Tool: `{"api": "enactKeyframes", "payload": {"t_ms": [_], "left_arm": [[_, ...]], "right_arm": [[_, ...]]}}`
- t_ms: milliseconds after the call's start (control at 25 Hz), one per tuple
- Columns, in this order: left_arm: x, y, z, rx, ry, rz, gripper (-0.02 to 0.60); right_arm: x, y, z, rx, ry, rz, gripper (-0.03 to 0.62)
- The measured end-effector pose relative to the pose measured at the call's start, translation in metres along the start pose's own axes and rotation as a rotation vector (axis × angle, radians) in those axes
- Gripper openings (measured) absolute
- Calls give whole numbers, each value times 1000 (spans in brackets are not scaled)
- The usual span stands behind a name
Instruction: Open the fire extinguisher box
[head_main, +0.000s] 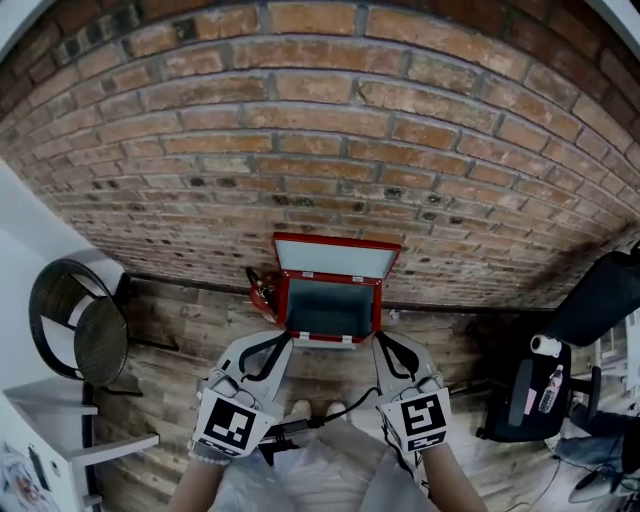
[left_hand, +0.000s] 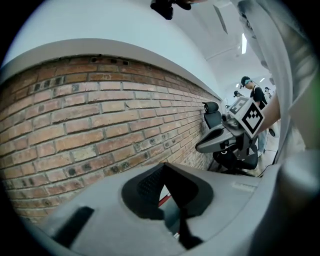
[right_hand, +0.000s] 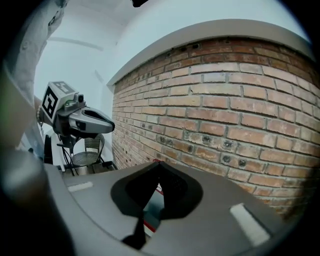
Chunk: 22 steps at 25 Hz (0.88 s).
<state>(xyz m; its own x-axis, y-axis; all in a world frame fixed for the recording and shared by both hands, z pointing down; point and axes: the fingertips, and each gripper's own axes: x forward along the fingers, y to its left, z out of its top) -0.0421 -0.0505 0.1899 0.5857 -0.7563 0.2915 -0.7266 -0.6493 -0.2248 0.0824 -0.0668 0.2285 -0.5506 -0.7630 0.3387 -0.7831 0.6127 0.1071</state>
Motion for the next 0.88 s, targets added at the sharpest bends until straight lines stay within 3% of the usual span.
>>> {"api": "enactKeyframes", "payload": {"t_ms": [560, 880], "left_arm": [[-11, 11, 27, 3, -65, 27, -1], [-10, 14, 25, 1, -58, 16, 0]], "right_arm": [[-10, 3, 39, -39, -62, -9, 5], [-9, 3, 45, -48, -67, -18, 5]]}}
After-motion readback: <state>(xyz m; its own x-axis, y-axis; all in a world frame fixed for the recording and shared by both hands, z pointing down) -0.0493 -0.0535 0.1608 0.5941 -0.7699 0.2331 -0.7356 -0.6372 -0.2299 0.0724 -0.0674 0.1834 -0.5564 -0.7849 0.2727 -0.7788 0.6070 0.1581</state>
